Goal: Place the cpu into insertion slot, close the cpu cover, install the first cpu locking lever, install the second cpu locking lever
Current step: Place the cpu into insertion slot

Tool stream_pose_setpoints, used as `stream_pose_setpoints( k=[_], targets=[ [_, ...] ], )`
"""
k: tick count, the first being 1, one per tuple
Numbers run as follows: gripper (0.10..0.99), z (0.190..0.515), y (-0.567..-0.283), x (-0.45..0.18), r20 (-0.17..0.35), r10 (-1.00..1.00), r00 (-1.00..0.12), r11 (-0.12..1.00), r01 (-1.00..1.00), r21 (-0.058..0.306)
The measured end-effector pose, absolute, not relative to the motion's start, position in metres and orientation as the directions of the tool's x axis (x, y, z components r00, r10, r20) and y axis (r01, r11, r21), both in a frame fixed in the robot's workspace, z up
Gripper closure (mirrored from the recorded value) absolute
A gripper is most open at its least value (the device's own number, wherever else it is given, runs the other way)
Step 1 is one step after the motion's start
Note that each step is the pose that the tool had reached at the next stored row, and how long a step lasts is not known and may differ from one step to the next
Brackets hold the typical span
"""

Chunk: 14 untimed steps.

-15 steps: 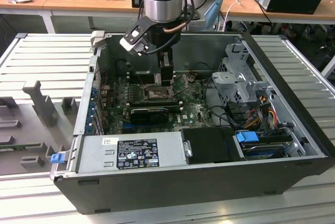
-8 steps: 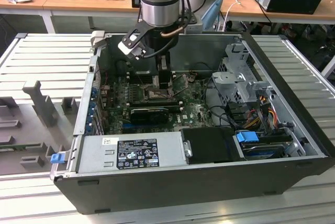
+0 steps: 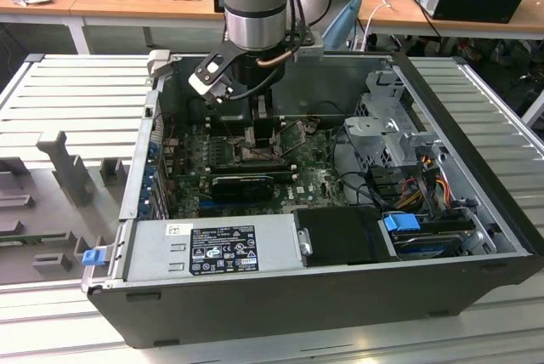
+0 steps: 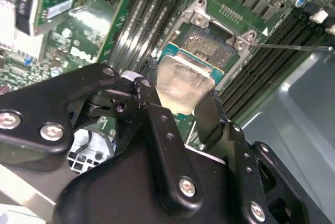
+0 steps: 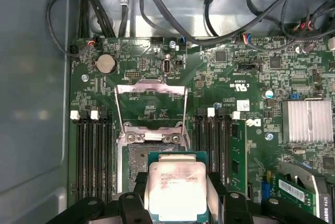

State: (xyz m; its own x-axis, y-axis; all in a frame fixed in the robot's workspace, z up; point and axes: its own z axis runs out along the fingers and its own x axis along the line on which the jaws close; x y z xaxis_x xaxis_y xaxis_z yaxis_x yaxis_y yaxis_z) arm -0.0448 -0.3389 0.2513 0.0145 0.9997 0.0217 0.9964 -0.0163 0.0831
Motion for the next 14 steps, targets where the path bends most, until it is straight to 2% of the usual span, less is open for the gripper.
stream_pose_setpoints(
  k=[14],
  targets=[
    [0.561,0.219,-0.326,-0.047,0.022,1.0,0.014,-0.015,0.996,0.083]
  ],
)
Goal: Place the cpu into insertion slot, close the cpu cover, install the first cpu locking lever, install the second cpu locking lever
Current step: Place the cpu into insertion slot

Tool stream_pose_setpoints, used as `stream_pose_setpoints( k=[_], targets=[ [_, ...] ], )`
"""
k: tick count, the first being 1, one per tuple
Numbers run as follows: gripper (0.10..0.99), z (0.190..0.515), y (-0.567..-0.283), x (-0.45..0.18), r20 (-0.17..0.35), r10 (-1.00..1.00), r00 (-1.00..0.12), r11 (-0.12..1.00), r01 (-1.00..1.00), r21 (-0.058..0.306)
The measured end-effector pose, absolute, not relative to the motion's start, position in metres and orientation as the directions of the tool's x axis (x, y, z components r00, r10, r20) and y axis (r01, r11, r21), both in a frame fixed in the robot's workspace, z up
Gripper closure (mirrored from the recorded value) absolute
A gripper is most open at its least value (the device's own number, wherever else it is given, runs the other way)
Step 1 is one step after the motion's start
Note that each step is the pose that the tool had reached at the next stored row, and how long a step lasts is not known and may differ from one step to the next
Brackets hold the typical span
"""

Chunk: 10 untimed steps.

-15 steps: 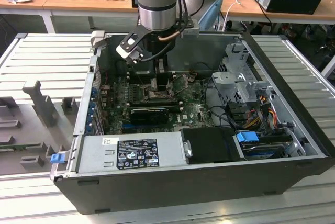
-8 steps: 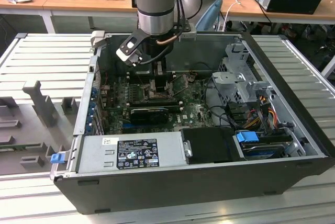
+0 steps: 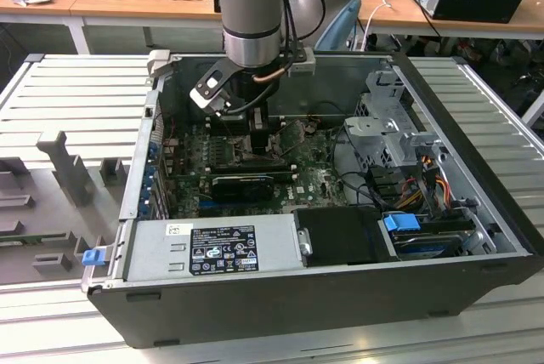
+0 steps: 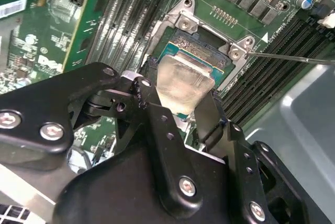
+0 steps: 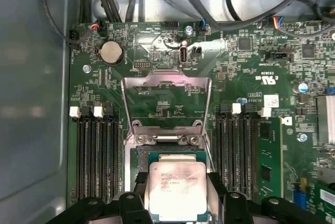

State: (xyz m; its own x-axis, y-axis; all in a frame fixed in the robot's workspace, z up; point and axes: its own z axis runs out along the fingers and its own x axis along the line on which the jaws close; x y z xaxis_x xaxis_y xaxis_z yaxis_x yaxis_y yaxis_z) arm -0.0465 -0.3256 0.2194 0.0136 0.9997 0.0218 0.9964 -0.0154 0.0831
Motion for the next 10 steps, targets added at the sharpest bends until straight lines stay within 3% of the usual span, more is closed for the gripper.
stream_pose_setpoints(
  k=[10],
  targets=[
    [0.561,0.205,-0.32,-0.048,0.022,1.0,0.013,-0.015,0.996,0.083]
  ],
)
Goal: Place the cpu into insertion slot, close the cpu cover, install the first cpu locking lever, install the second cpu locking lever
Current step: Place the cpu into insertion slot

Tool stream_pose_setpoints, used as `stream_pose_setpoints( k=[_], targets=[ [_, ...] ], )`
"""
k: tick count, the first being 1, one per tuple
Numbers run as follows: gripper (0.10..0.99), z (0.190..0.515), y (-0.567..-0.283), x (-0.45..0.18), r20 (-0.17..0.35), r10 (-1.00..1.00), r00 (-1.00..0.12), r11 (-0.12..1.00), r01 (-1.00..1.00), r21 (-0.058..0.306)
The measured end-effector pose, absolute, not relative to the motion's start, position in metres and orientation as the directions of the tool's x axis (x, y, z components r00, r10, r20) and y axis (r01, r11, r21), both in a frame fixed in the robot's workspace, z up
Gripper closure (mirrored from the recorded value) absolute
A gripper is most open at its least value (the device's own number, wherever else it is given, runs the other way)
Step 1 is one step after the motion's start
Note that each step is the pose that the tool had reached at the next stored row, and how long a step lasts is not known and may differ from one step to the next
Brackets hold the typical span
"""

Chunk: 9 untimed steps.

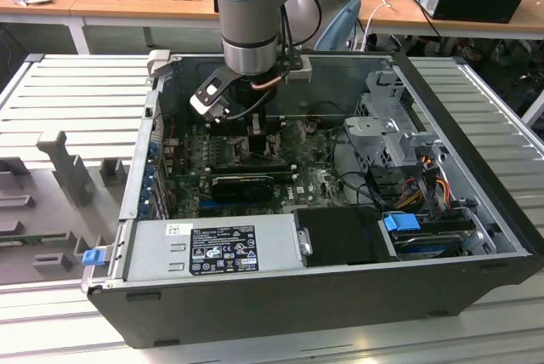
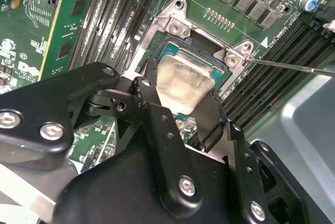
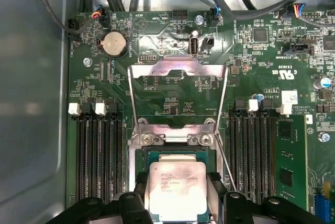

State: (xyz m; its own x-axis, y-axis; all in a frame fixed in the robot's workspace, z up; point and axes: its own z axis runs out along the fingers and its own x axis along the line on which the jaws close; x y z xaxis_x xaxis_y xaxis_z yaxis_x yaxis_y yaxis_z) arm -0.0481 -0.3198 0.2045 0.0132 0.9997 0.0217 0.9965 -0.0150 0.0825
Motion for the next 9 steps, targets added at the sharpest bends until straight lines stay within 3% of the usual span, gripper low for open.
stream_pose_setpoints(
  k=[6,9],
  targets=[
    [0.561,0.2018,-0.3196,-0.0481,0.021,1.0,0.013,-0.015,0.996,0.082],
    [0.486,0.2016,-0.3196,-0.0481,0.022,1.0,0.013,-0.015,0.996,0.082]
  ],
)
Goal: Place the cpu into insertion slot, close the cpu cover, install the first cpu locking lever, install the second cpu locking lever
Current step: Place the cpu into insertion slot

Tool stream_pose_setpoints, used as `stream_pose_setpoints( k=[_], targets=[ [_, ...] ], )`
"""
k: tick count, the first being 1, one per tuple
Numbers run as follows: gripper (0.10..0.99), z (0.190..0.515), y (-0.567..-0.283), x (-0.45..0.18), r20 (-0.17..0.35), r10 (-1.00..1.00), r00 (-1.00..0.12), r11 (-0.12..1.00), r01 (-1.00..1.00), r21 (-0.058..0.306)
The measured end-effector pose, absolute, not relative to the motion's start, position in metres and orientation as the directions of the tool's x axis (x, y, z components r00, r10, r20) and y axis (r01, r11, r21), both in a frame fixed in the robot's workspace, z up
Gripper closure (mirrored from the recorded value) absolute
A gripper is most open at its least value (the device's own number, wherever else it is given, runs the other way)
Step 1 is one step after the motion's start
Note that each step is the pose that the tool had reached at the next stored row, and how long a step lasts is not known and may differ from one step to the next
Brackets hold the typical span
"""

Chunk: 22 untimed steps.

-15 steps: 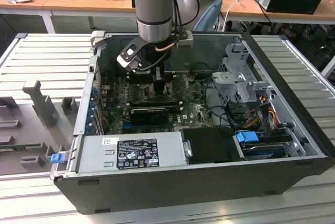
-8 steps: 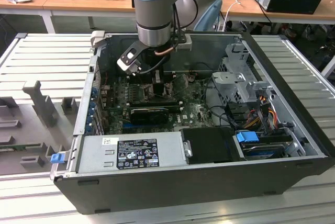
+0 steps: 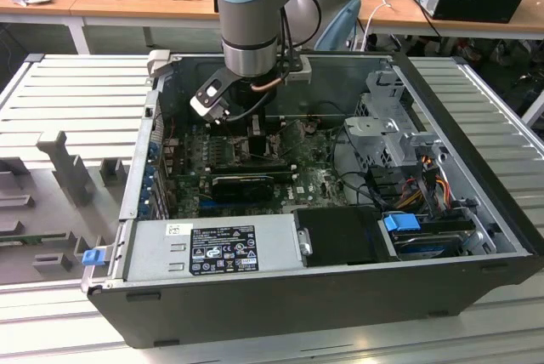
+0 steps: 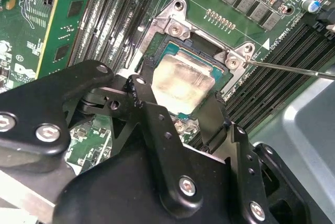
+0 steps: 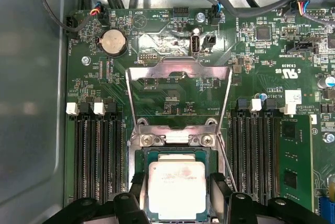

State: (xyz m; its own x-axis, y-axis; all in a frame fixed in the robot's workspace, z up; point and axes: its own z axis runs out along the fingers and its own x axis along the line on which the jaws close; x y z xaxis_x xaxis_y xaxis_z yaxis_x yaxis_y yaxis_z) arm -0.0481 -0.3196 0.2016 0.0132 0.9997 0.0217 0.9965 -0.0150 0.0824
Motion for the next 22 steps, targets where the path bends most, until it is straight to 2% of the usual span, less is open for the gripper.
stream_pose_setpoints(
  k=[12,13,17,18,19,22],
  targets=[
    [0.498,0.214,-0.32,-0.048,0.022,1.0,0.013,-0.015,0.997,0.082],
    [0.631,0.215,-0.32,-0.048,0.022,1.0,0.013,-0.015,0.997,0.082],
    [0.871,0.216,-0.32,-0.048,0.022,1.0,0.014,-0.016,0.996,0.082],
    [0.871,0.217,-0.32,-0.048,0.021,1.0,0.014,-0.016,0.996,0.082],
    [0.98,0.218,-0.32,-0.048,0.022,1.0,0.014,-0.016,0.996,0.082],
    [0.98,0.219,-0.32,-0.048,0.022,1.0,0.014,-0.016,0.996,0.082]
  ],
)
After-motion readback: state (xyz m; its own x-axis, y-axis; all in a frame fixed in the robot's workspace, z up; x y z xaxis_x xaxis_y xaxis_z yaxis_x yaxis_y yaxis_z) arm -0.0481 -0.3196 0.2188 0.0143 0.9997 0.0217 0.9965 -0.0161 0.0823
